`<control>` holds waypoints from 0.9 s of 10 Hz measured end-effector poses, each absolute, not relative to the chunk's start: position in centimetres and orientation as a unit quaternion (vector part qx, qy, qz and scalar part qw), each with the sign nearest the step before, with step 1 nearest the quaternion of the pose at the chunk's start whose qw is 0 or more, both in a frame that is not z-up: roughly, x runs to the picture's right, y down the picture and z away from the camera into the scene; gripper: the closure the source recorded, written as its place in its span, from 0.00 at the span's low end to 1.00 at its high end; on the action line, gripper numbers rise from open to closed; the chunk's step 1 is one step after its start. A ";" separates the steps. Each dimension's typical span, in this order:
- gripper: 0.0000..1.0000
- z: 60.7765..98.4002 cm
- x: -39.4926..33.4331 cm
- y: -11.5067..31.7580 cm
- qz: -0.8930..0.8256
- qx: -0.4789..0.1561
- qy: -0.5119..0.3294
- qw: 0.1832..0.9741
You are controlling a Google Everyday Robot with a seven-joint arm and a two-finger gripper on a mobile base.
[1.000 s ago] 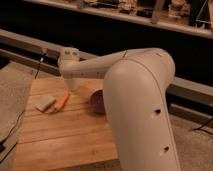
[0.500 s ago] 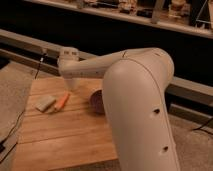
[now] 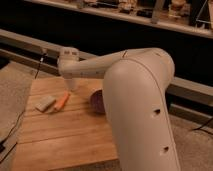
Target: Place the eraser in the ceramic cup
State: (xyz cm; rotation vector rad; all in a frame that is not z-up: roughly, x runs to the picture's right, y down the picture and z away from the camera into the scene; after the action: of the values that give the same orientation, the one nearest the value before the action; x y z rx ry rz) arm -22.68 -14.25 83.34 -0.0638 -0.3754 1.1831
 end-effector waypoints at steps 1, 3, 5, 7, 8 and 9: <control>0.20 83.3 -22.7 -14.2 0.554 -0.030 -0.176 0.813; 0.20 83.2 -22.7 -14.3 0.553 -0.030 -0.176 0.814; 0.20 83.2 -22.7 -14.3 0.553 -0.030 -0.176 0.814; 0.20 83.1 -22.6 -14.4 0.553 -0.030 -0.176 0.814; 0.20 83.1 -22.6 -14.4 0.554 -0.029 -0.176 0.813; 0.20 83.0 -22.5 -14.4 0.554 -0.029 -0.176 0.813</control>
State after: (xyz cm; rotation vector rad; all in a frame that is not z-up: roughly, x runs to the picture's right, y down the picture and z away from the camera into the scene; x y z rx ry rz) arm -22.51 -14.43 83.02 -0.0623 -0.3758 1.1826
